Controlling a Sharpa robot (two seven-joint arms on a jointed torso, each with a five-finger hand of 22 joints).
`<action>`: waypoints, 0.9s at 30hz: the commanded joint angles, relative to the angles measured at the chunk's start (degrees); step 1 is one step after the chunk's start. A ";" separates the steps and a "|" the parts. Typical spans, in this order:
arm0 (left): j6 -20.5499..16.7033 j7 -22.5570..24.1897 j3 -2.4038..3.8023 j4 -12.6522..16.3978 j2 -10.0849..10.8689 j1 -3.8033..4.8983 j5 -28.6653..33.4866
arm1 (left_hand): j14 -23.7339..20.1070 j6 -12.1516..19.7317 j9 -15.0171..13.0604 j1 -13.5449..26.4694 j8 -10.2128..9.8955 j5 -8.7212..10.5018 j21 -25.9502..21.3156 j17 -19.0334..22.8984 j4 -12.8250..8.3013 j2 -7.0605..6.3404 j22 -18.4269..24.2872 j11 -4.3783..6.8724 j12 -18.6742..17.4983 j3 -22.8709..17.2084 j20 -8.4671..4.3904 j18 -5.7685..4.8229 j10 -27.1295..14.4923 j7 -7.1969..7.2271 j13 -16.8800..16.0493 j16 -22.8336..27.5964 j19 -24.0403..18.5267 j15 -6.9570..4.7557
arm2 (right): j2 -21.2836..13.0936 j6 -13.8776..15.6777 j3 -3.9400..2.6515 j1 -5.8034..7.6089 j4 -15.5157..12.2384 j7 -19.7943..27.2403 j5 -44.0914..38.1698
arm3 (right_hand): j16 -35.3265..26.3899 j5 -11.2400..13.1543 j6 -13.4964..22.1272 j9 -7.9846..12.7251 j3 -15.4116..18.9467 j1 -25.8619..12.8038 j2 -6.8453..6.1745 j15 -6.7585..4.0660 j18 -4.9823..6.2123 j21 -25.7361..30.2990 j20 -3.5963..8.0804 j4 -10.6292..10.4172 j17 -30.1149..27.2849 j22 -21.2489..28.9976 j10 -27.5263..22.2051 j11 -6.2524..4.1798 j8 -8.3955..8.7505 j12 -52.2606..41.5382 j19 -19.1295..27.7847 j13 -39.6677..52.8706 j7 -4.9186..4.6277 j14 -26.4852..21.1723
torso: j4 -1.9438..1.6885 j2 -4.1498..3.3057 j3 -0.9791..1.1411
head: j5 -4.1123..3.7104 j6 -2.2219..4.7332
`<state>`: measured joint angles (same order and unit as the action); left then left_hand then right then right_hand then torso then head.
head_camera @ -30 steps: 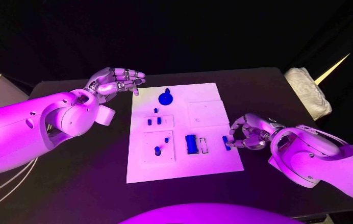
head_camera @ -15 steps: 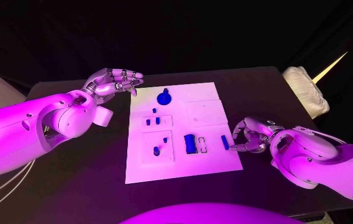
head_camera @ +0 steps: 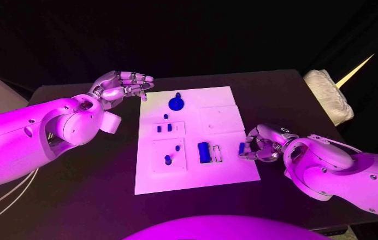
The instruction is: Assemble the parts on the task board
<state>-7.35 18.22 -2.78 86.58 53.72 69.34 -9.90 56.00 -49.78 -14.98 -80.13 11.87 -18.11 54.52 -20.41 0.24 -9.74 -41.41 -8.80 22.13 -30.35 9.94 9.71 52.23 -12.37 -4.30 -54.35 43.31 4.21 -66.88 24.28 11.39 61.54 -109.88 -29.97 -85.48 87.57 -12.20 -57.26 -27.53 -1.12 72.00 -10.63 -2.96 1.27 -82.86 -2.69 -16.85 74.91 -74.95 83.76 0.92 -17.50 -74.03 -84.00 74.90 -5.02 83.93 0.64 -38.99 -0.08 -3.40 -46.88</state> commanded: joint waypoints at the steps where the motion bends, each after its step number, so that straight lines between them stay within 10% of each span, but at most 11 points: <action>1: 0.75 0.54 0.04 0.06 -0.13 0.02 0.27 | 0.17 0.00 0.09 0.32 -0.03 -0.10 -0.27 0.04 -0.32 -0.03 0.08 -0.09 0.29 0.04 0.11 0.80 -0.27 -0.11 0.06 0.31 0.32 0.25 | 0.66 0.63 0.02 -0.16 0.31 -0.18 0.38 | 0.20 -0.24 -0.72 0.00 0.13 -0.51 -0.09 -0.30 -0.04 -0.43 -0.13 0.04 11.12 -13.40 0.64 -0.39 -0.15 -0.39 -4.55 6.74 0.02 5.13 | 0.04 0.05 0.03 | -0.05 -0.05; 27: 0.95 0.09 0.04 0.14 -0.10 0.01 0.27 | 0.18 -0.03 0.11 0.39 -0.01 -0.14 -0.27 0.05 -0.24 0.16 0.08 -0.10 0.33 -0.03 0.11 0.79 -0.30 -0.12 0.08 0.32 0.35 0.26 | 6.50 0.05 -0.01 -1.45 3.97 -1.59 -1.73 | 0.05 -0.17 -1.46 0.26 -1.92 1.29 1.41 -0.56 0.08 0.29 0.18 0.17 10.94 -13.24 0.55 -0.62 0.29 -0.08 -4.43 6.58 0.23 5.08 | -0.11 0.03 -0.01 | -0.09 -0.13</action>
<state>-7.28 18.11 -2.78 86.59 53.70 69.33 -9.89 56.00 -49.78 -14.93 -80.13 11.87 -18.11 54.52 -20.41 0.24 -9.74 -41.41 -8.80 22.13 -30.35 9.94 9.71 52.23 -12.37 -4.30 -54.35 43.31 4.21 -60.63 25.89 10.93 60.66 -106.33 -30.53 -86.83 87.57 -11.86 -58.80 -31.26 -2.62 72.80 -9.24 -3.18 1.27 -82.76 -2.69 -16.69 74.95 -74.93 83.94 0.72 -17.44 -74.23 -84.00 74.90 -4.70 84.15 0.58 -38.96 -0.08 -3.46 -47.04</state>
